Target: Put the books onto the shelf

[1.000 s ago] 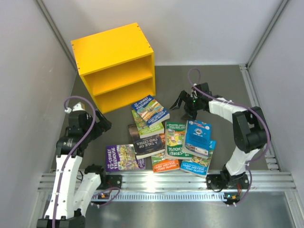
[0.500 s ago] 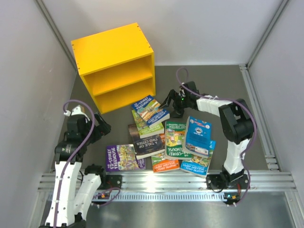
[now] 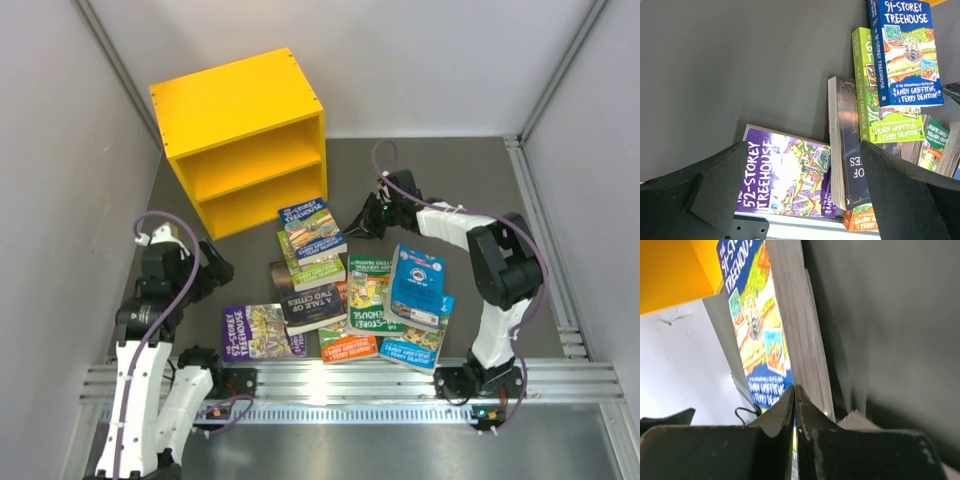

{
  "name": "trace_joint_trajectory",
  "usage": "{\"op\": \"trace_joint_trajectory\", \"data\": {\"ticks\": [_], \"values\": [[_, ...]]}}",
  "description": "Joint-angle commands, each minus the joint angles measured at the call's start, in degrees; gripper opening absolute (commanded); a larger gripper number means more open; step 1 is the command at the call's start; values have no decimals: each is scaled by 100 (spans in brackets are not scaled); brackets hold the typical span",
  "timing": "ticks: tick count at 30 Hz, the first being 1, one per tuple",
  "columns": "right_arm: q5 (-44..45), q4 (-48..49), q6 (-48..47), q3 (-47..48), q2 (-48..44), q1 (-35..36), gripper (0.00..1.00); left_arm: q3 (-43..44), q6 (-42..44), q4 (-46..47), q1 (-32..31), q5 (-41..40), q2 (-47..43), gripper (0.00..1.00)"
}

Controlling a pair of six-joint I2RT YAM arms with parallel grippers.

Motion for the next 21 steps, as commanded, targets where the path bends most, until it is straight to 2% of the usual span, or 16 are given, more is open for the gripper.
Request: {"op": "trace_joint_trajectory", "data": {"ticks": [1,5,6,7,8,9,10,12,21], "values": [[19,-72,-128,-73,-530,17,0,-59,118,47,7,109,-9,99],[-7,-107,-163,-143,-785,17,0,-77,127,56,7,153,0,99],[19,-247,-268,-143,-803,25,5,-77,135,56,7,153,-9,99],[28,-300,-339,-152,-812,17,43,-77,135,73,7,170,9,99],[81,-335,-418,-178,-821,8,67,-77,135,73,7,179,0,99],[142,-449,-505,-231,-829,8,78,-85,135,73,7,179,9,98],[169,-459,-506,-275,-812,-9,95,-85,135,73,7,171,17,98],[143,-415,-533,-336,-716,-27,100,-85,144,65,7,188,18,98],[-51,366,-103,-240,-83,-1,99,-94,144,47,7,188,53,98]]}}
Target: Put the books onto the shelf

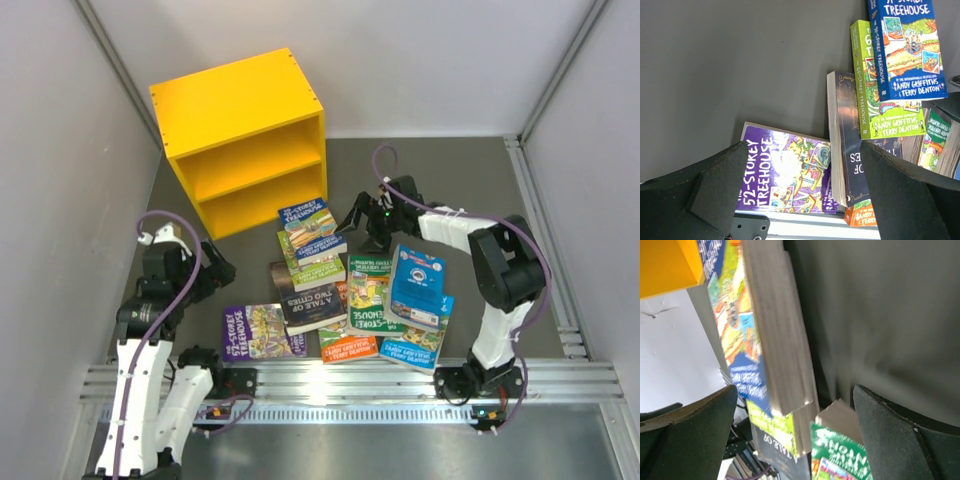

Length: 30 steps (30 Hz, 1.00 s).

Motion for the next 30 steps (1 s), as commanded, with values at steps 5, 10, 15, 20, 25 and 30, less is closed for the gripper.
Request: {"op": "trace_joint_trajectory", "data": {"ticks": [5,10,15,20,25,30], "values": [[-272,944,410,250,596,199,89,-55,63,32,9,-9,-41,98],[-404,1322,613,224,755,322,53,-64,72,23,9,-26,-24,98],[-439,1358,604,233,720,322,28,-72,81,23,0,17,20,98],[-440,1262,490,189,501,296,6,-72,81,23,18,26,38,98],[-317,945,262,268,45,191,0,-81,72,23,18,26,29,98],[-360,734,226,584,-211,243,0,-81,55,23,27,18,20,97]]}}
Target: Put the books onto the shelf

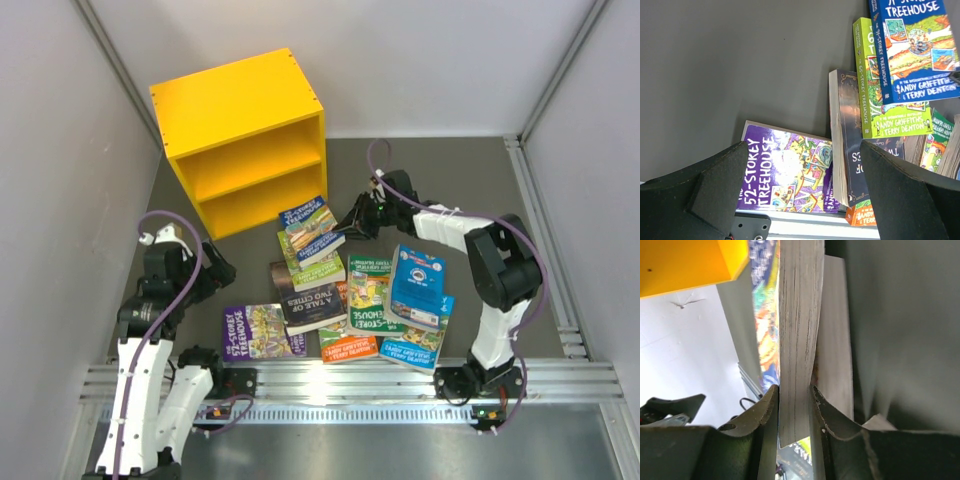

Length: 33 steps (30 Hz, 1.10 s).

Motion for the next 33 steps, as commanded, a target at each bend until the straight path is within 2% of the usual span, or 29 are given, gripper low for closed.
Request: {"op": "trace_joint_trajectory", "data": {"ticks": [1,6,14,18,33], "values": [[-80,-10,-143,488,-519,94,0,-40,37,27,25,18,-2,97],[-125,34,-21,839,-564,279,0,-48,37,45,60,53,-2,96],[-300,1044,902,1498,-406,420,0,-57,81,45,77,88,7,96],[-231,1247,1157,1824,-292,411,0,-57,98,45,77,123,25,96],[621,1247,1342,2158,1263,411,0,-66,142,62,77,202,68,96]]}}
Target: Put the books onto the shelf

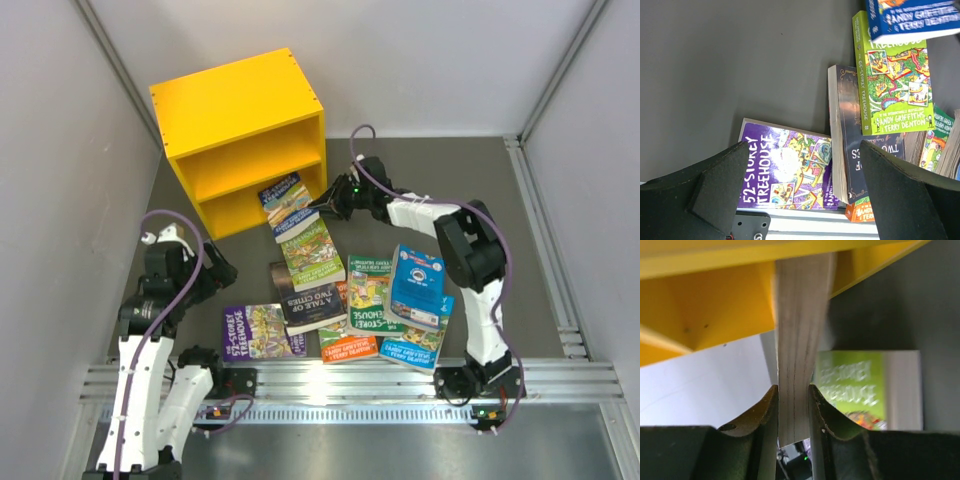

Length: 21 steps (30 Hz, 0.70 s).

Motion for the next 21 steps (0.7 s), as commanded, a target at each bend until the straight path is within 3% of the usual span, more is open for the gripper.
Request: {"op": "trace_joint_trajectory", "data": {"ticks": [1,19,21], "values": [[290,552,183,551,197,42,0,-22,99,60,36,62,5,96],[1696,-283,1458,1378,1261,-327,0,-40,108,60,10,62,-4,96],[1566,-336,1607,1483,1410,-415,21,-40,108,60,1,71,5,96]]}}
